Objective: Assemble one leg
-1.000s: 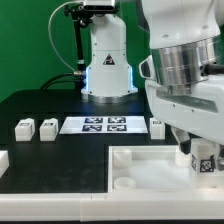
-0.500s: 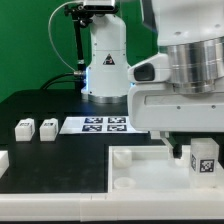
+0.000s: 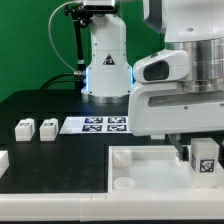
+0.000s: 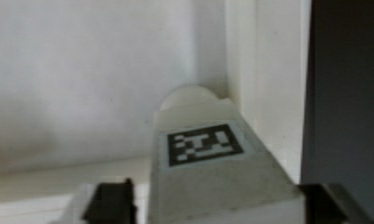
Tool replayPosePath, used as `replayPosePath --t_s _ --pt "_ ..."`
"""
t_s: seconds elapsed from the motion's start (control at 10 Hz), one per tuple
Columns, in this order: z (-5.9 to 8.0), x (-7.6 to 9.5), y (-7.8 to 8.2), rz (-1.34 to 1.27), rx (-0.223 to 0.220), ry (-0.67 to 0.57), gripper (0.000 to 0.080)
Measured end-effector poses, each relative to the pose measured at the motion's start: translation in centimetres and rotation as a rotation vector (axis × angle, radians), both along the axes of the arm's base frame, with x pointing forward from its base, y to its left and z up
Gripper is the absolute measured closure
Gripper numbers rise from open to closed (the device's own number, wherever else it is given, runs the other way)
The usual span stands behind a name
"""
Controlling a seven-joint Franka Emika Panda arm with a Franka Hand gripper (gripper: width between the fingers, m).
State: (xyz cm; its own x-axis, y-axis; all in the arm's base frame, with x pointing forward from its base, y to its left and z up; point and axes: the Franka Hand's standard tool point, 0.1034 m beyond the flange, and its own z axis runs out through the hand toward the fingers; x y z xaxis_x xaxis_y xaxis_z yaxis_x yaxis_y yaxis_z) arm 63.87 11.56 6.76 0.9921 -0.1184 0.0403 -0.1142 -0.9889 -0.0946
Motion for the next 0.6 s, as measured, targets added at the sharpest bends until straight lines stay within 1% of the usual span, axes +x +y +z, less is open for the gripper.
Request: replayPosePath --t_s 0.1,0.2,0.3,0.5,0.6 --pt "-0.01 -0.02 0.09 -0.15 0.012 0.014 0.0508" --pt "-0.01 -0.02 0.08 -0.204 0.015 0.019 0.0508" --pt "0.0 -0.01 0.05 -0.394 0.03 0.037 0.0508" --pt "0.04 0.0 0.11 -0.855 0.043 0.078 0.0508" --pt "-0.03 0.04 0.0 -1.098 0.07 0.105 0.0508"
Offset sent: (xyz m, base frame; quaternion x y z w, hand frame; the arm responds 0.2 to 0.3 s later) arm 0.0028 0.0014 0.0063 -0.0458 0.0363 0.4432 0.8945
